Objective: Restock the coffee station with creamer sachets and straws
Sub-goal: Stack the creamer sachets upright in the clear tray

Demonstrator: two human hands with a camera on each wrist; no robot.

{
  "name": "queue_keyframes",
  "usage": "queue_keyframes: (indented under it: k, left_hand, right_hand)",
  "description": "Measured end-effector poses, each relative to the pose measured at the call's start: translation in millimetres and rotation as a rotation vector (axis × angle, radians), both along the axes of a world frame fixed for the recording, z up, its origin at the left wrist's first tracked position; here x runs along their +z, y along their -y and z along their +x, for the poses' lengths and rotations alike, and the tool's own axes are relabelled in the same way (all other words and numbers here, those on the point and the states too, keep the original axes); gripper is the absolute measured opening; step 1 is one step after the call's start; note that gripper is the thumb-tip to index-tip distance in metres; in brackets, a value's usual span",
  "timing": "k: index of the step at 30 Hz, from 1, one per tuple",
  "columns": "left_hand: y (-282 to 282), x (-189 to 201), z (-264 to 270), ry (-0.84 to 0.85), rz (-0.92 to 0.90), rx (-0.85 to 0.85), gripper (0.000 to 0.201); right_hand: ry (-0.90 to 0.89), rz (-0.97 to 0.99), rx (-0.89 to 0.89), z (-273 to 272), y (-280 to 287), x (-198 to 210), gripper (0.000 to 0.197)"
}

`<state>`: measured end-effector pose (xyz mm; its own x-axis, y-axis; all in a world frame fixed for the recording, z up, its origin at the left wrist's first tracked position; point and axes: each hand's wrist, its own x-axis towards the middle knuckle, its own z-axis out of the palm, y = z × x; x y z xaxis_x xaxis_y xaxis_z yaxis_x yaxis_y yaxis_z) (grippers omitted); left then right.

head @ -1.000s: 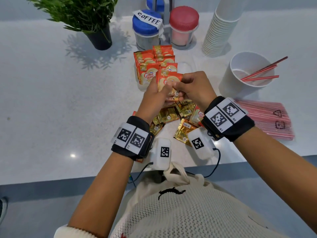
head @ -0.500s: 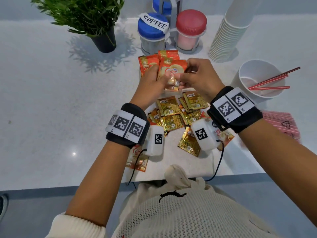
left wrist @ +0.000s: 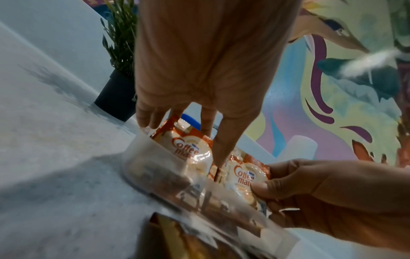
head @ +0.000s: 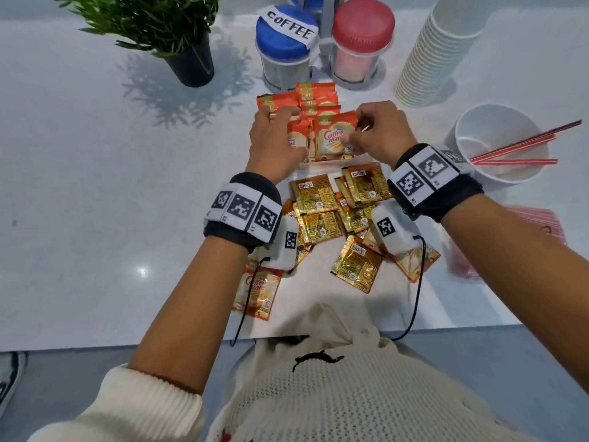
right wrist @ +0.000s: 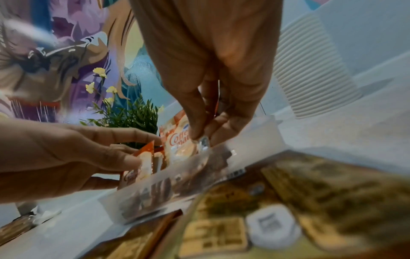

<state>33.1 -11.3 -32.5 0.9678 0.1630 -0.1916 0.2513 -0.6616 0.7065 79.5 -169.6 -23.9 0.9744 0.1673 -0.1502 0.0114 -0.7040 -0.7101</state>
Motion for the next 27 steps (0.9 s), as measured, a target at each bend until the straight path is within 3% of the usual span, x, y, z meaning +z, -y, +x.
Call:
queue_keyframes:
  k: [5, 11, 17, 20, 23, 27]
  left_hand:
    - [-5, -7, 4, -0.016, 0.099, -0.059, 0.062]
    - [-8, -13, 5, 0.035, 0.089, -0.07, 0.058]
    - [-6, -13, 5, 0.009, 0.041, -0.009, 0.08]
    - [-7, -14, 6, -0.014, 0.041, -0.008, 0.078]
    - [-10, -16, 8, -0.017, 0.023, 0.0, 0.07]
    - [-10, -18, 9, -0.063, -0.017, 0.028, 0.084]
  right_hand:
    - [-0.016, -0.141, 0.117, 5, -3, -2, 0.025]
    - [0.138, -0.214, 0.075, 13, -9, -6, 0.021]
    - [-0.044, -0.3, 0.3, 16, -11, -1, 0.036]
    - [-0.019, -0.334, 0.298, 15, -15, -1, 0.04]
    - [-0.001, -0.228, 0.198, 9, -18, -5, 0.052]
    - [-0.107, 0.006, 0.089, 2, -22, -6, 0.068]
